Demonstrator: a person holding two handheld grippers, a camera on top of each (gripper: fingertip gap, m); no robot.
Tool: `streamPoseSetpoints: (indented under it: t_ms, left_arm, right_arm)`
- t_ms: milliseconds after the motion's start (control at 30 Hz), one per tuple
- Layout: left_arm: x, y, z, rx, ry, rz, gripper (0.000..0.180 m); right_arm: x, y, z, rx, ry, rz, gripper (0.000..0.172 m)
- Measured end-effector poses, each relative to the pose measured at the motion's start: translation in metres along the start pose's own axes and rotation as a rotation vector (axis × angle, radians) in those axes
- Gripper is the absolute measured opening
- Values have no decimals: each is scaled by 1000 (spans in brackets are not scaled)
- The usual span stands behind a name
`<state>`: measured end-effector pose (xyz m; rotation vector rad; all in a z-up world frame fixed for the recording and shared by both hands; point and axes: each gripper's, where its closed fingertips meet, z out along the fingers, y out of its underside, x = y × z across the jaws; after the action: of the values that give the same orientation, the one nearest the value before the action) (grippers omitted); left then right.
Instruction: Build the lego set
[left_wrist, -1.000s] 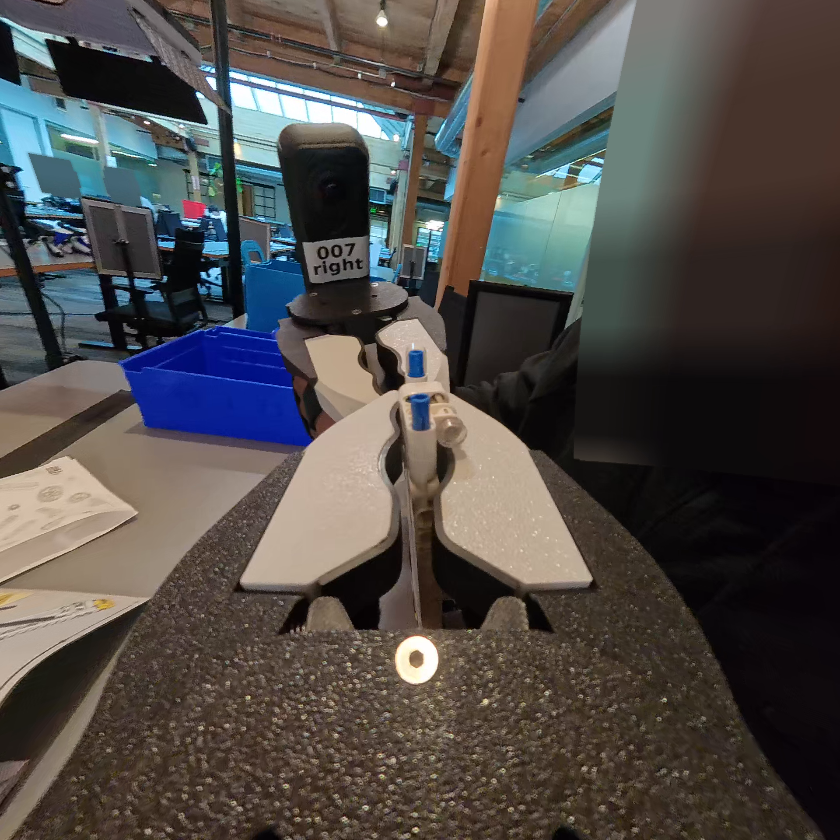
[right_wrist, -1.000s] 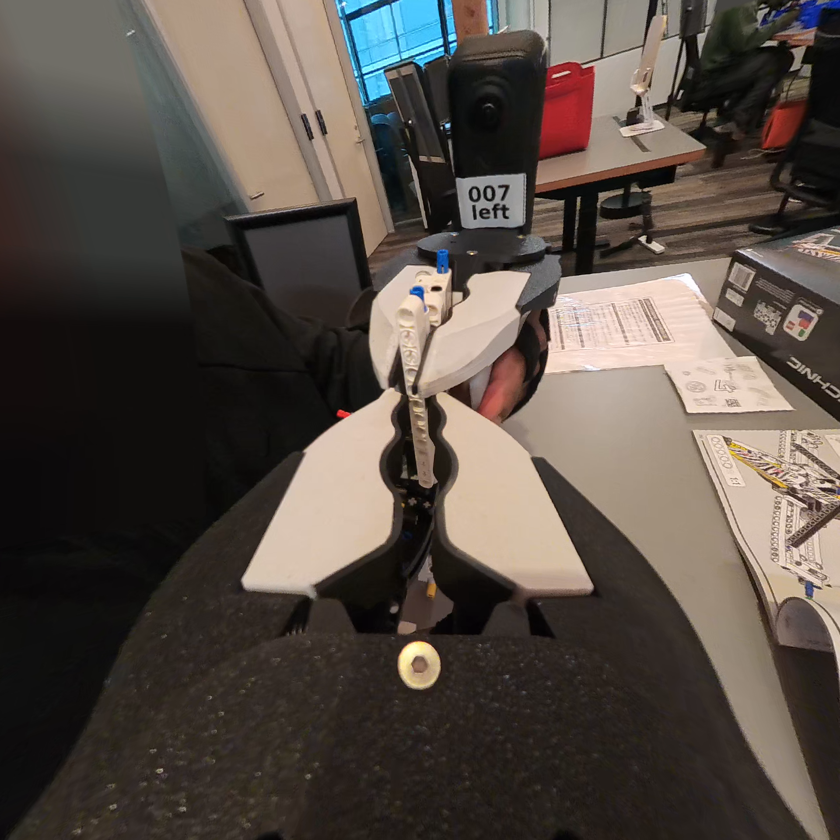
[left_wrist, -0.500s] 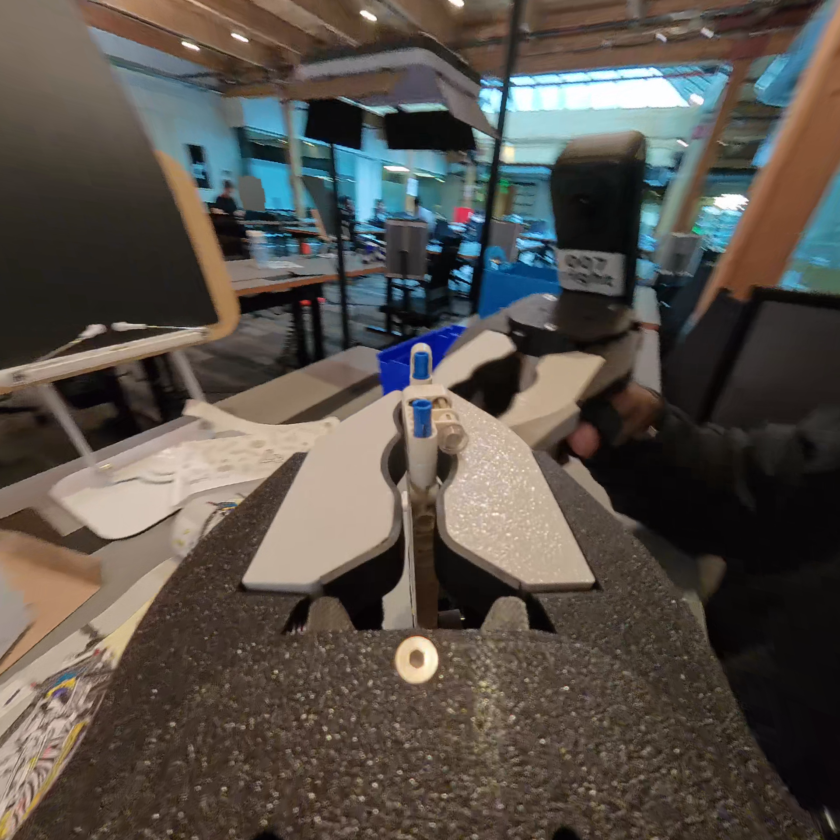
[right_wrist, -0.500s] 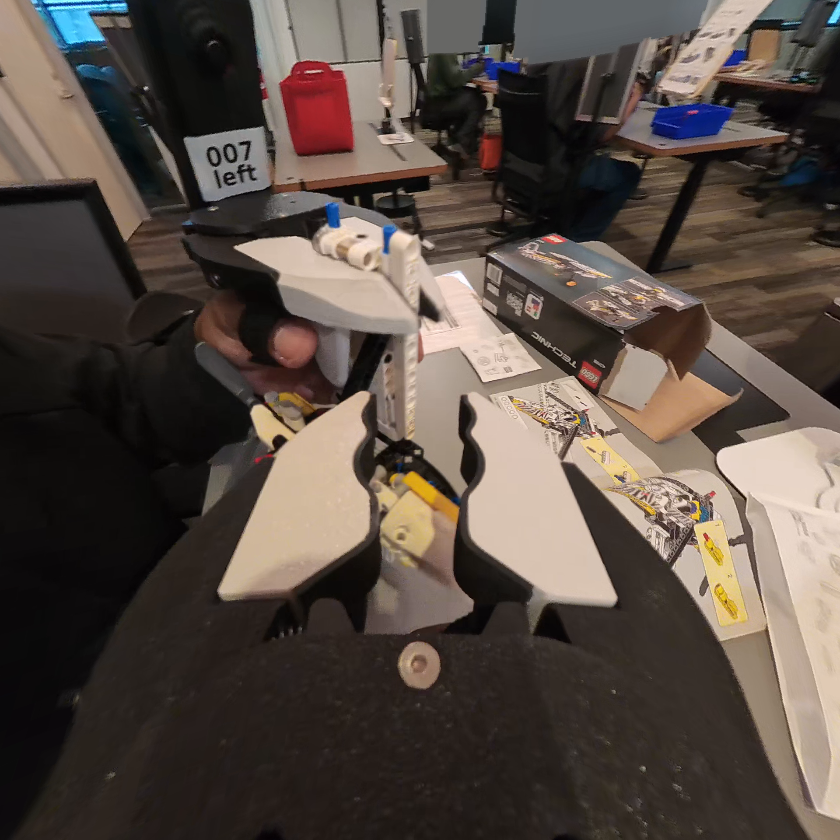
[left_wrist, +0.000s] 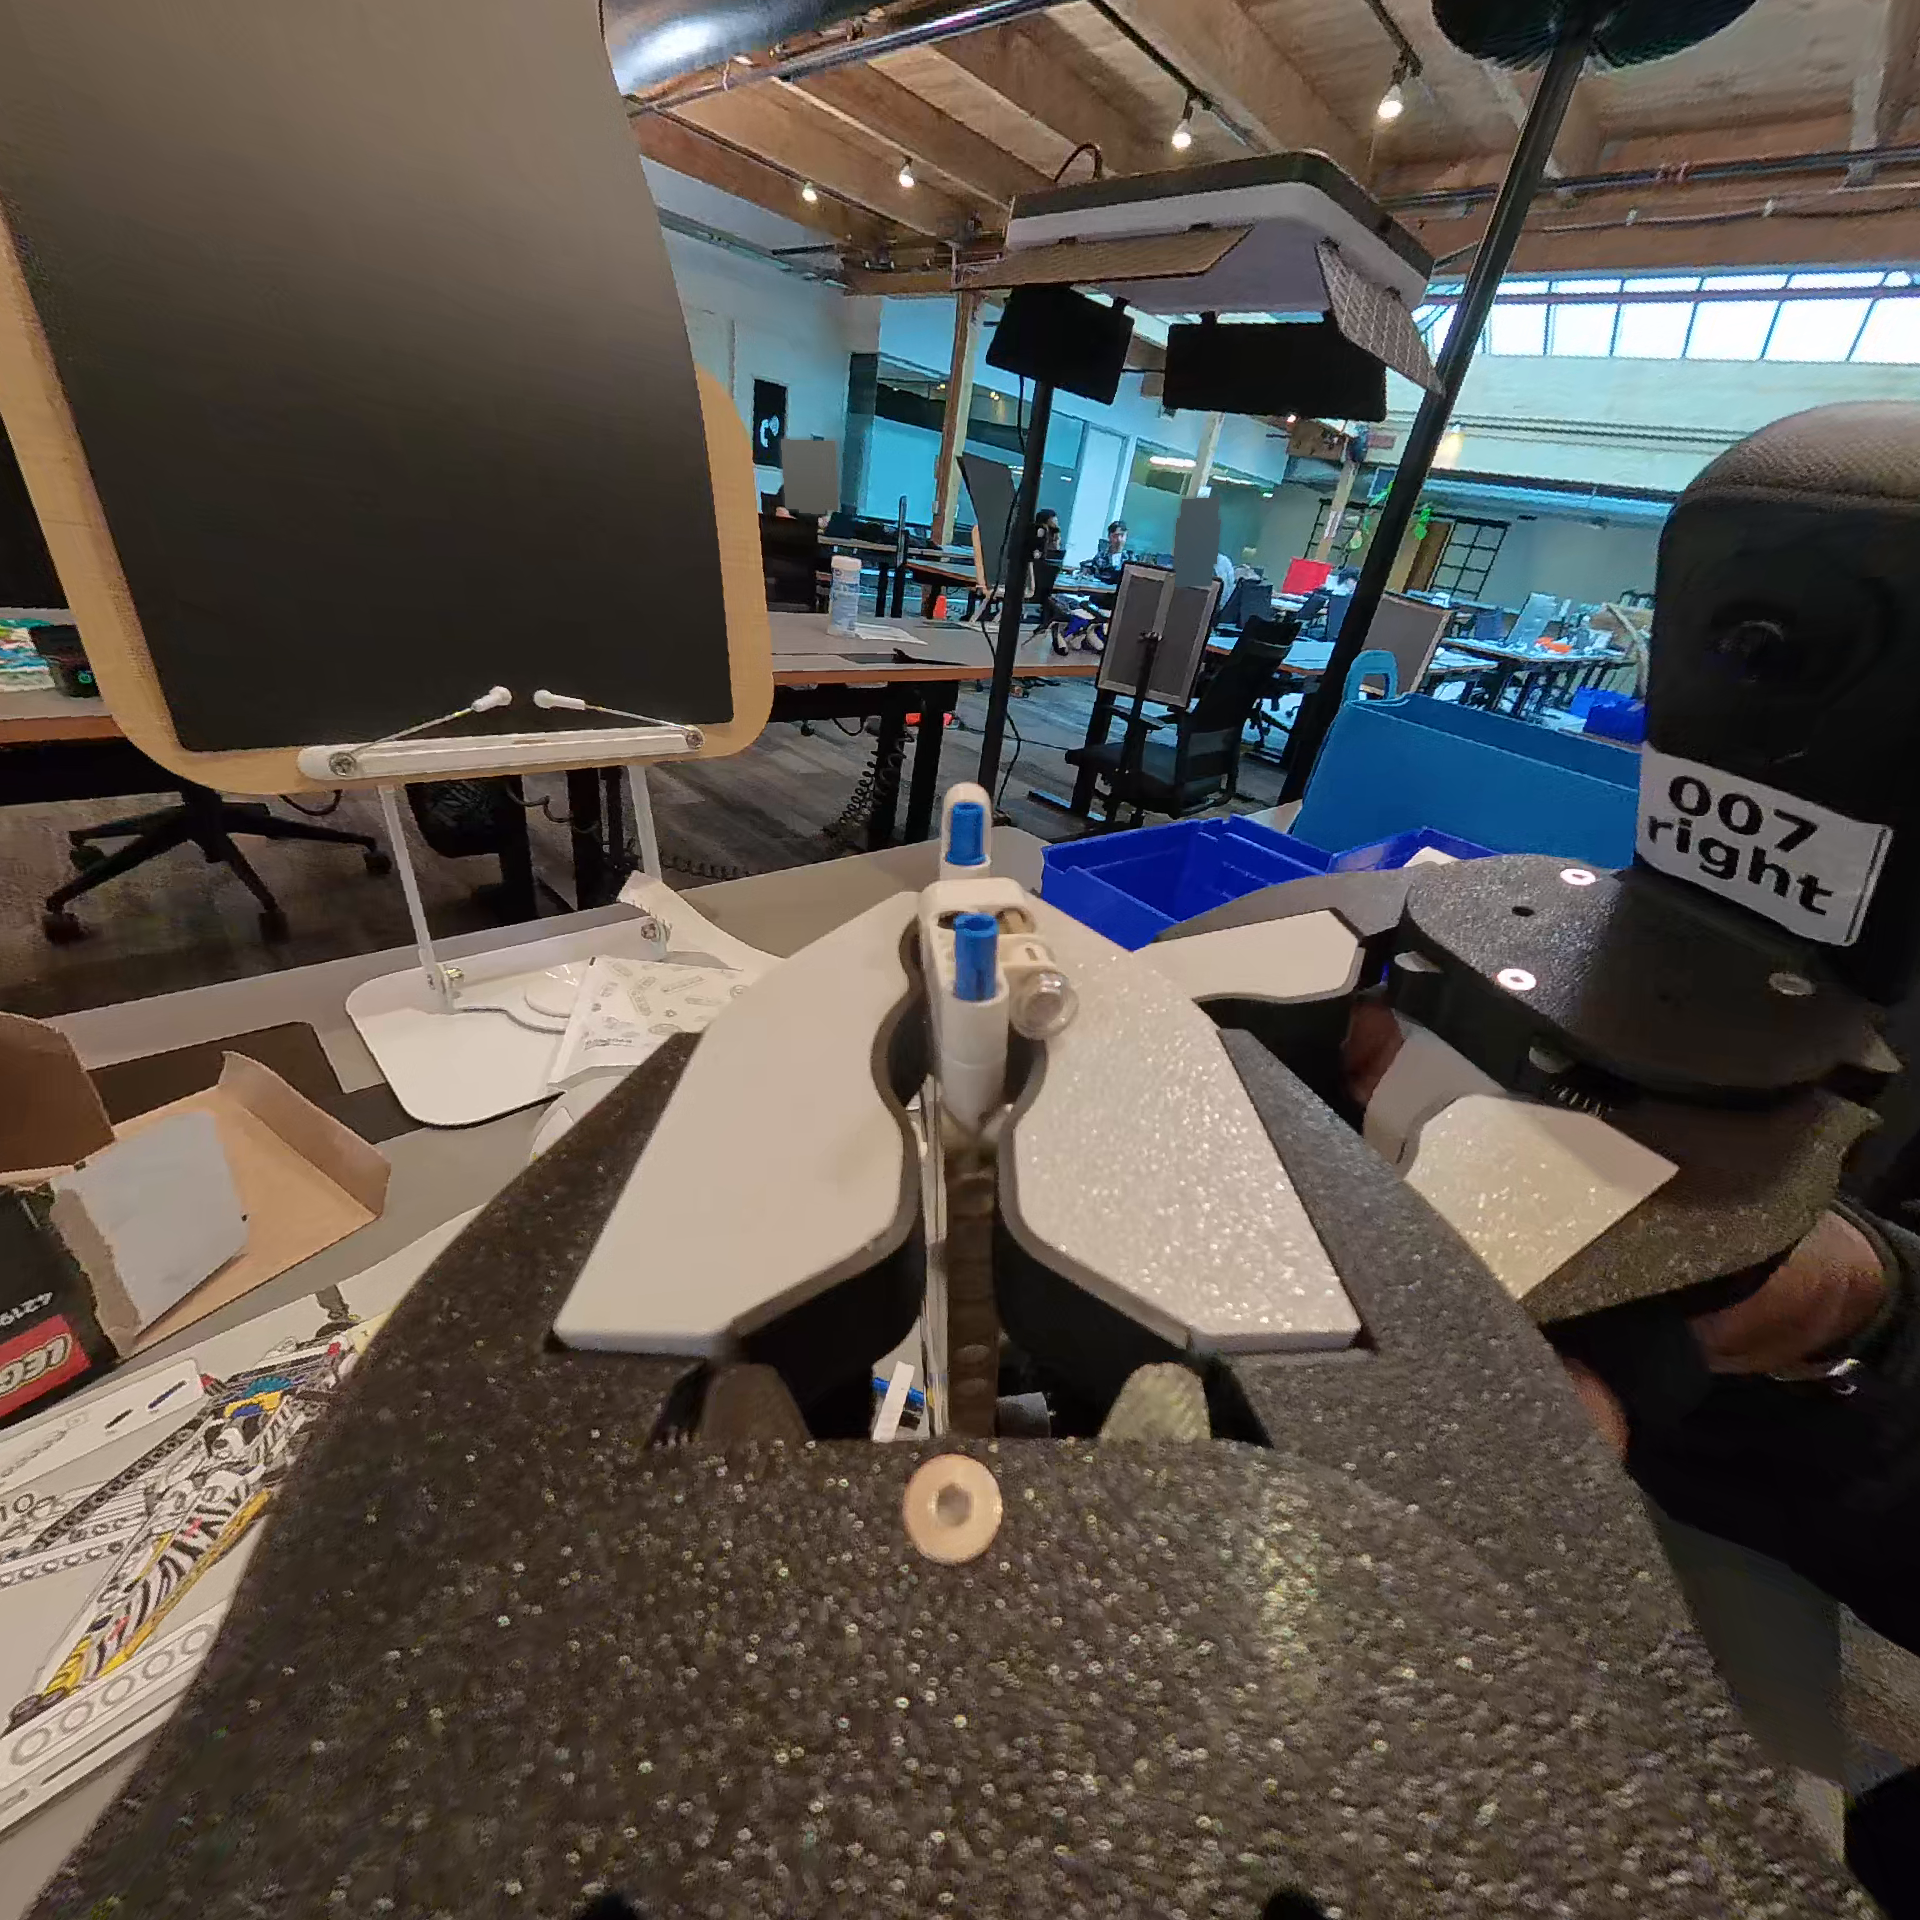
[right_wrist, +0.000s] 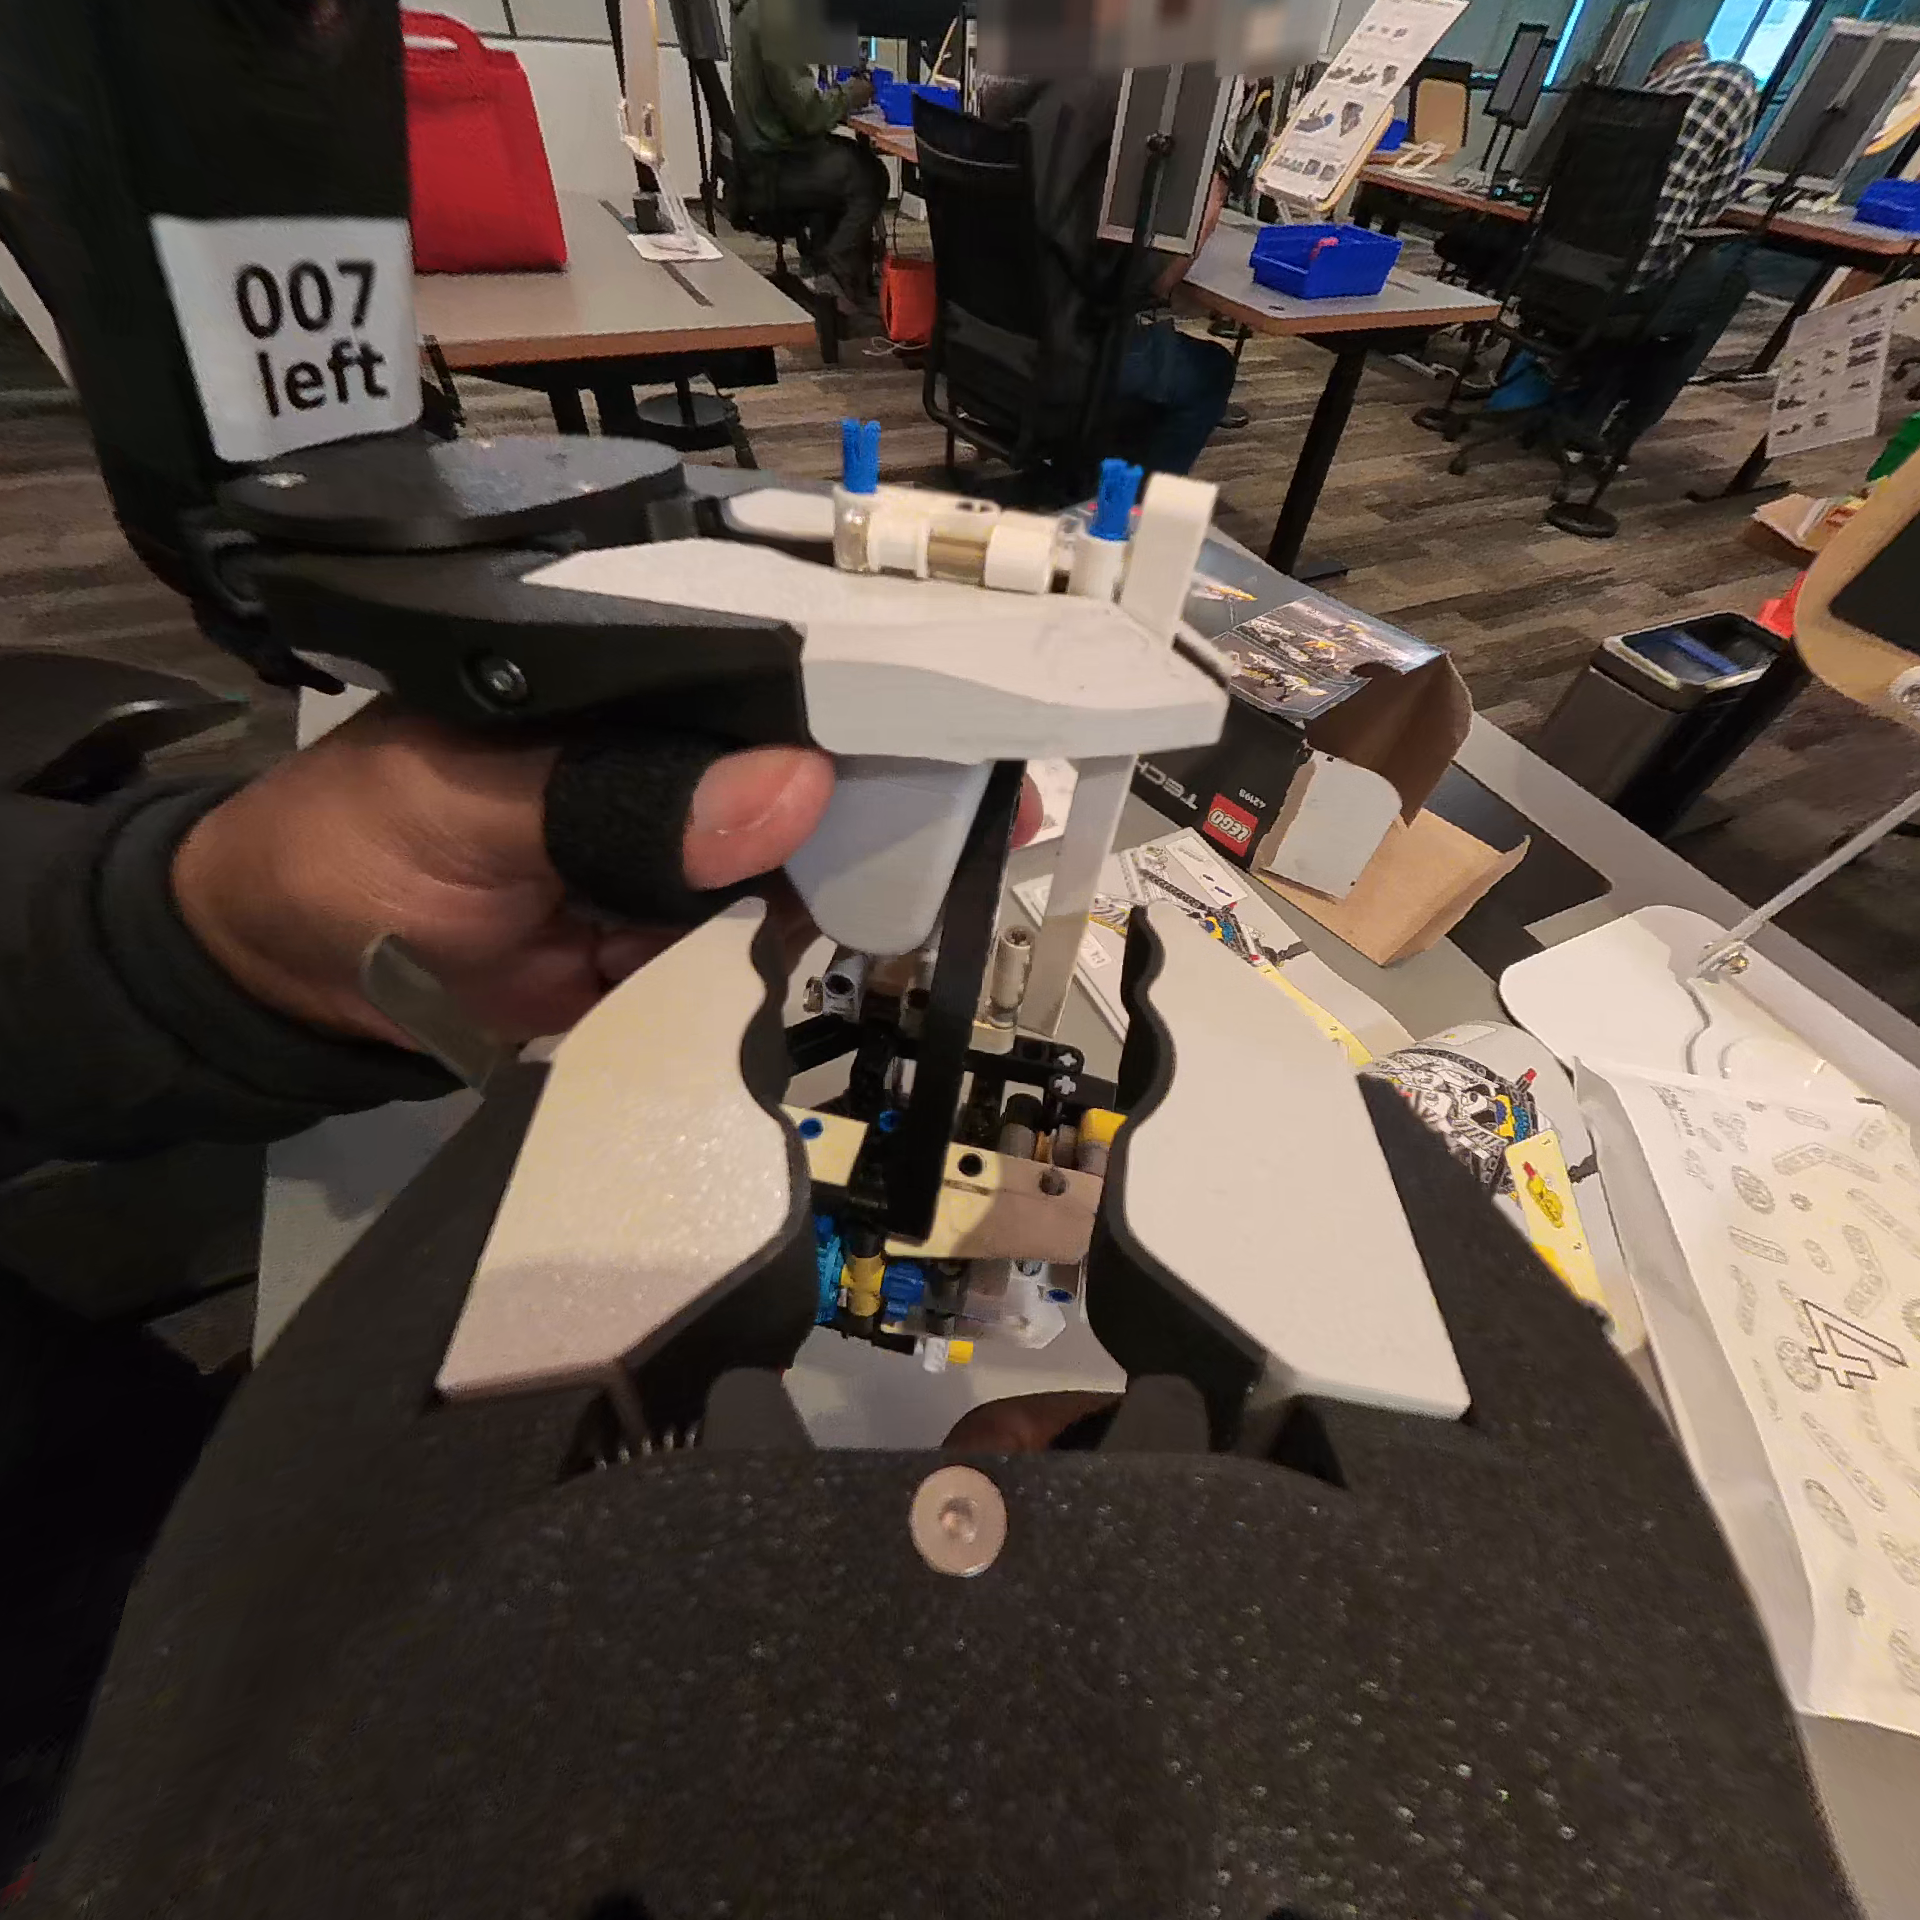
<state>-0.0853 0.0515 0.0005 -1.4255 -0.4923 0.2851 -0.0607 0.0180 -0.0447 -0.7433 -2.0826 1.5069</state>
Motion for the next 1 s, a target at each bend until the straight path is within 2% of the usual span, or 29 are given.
streamPoseSetpoints:
  t_ms: [333, 567, 800, 1000]
  left_arm:
    - [11, 10, 4, -85, 49, -28, 8]
    - [11, 10, 1, -98, 41, -17, 9]
    - [4, 9, -4, -98, 28, -72, 9]
    - [9, 10, -7, -105, 56, -65, 10]
  right_arm:
    - [-7, 7, 3, 4, 1, -43, 65]
    - [-9, 8, 4, 24, -7, -27, 63]
    - [-11, 11, 7, 18, 0, -31, 57]
    - [-15, 13, 8, 7, -10, -17, 60]
